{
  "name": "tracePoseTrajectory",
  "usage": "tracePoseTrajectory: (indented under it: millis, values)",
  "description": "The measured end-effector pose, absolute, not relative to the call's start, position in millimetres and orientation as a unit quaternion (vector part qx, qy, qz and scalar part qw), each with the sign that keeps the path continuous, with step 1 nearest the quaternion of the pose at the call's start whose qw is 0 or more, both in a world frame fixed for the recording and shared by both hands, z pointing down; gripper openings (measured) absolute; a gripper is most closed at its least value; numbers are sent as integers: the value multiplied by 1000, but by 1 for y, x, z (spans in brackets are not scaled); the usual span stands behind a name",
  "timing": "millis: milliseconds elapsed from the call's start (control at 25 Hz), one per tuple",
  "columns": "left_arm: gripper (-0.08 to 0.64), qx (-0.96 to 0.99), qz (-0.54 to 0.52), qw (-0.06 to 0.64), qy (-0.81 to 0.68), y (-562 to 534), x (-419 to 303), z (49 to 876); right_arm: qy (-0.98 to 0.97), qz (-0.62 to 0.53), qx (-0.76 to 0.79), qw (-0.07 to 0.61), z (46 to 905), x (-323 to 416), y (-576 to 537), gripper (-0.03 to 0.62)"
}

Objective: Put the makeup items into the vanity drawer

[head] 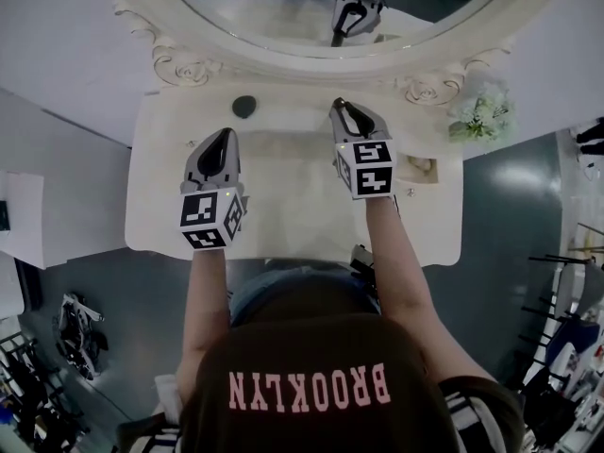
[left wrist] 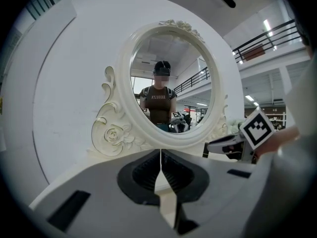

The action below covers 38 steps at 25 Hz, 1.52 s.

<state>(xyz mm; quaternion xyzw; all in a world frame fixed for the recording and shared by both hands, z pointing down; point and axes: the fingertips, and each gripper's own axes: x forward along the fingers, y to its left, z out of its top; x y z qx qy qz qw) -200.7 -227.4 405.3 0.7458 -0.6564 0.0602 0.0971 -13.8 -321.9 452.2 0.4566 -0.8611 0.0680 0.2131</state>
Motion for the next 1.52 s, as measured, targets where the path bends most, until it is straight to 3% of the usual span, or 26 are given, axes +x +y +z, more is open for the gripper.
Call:
tracePoseTrajectory:
  millis: [1520]
  values:
    - [8, 879, 85, 99, -459, -275, 8, 422, -720, 137, 650, 200, 465, 229, -258, 74]
